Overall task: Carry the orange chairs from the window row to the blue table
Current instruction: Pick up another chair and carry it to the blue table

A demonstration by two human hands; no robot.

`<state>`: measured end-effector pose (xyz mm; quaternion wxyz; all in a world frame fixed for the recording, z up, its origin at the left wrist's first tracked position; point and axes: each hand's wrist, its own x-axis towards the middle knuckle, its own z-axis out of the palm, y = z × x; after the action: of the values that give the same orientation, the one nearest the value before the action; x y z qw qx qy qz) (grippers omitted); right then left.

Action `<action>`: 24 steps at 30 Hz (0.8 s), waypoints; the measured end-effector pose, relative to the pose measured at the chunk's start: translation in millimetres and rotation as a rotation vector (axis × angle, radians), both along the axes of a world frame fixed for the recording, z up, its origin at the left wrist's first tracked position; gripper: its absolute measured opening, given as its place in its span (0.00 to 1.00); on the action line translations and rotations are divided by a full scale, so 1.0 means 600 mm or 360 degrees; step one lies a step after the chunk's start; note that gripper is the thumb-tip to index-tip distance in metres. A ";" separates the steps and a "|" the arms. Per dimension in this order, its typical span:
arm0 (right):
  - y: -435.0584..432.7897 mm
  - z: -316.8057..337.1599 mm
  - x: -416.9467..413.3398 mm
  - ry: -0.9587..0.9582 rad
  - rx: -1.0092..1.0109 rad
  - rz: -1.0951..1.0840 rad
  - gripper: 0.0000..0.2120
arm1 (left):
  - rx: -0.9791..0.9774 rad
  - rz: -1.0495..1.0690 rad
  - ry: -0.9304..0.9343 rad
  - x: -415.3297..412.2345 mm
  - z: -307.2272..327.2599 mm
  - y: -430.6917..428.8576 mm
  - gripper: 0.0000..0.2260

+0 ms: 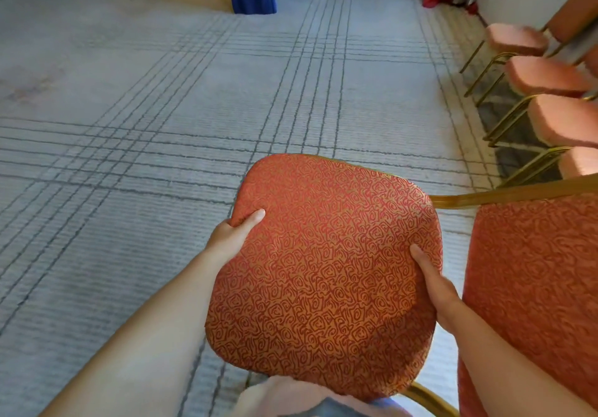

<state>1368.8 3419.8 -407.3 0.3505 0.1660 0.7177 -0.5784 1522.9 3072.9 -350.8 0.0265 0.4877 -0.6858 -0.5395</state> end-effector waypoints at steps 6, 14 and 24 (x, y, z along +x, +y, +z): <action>-0.133 0.050 -0.147 0.0133 -0.0046 -0.0026 0.53 | -0.0066 0.0004 0.0120 -0.149 0.033 -0.134 0.27; -0.273 0.039 -0.371 0.0085 -0.0046 -0.0023 0.53 | 0.0016 0.0039 0.0074 -0.367 -0.004 -0.267 0.33; -0.440 0.066 -0.746 0.0072 -0.0081 0.0054 0.53 | -0.0002 0.0123 0.0060 -0.713 0.028 -0.408 0.31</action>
<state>921.4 3155.9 -367.9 0.3481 0.1315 0.7132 -0.5941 1094.9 2827.9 -334.1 0.0604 0.5035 -0.6662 -0.5468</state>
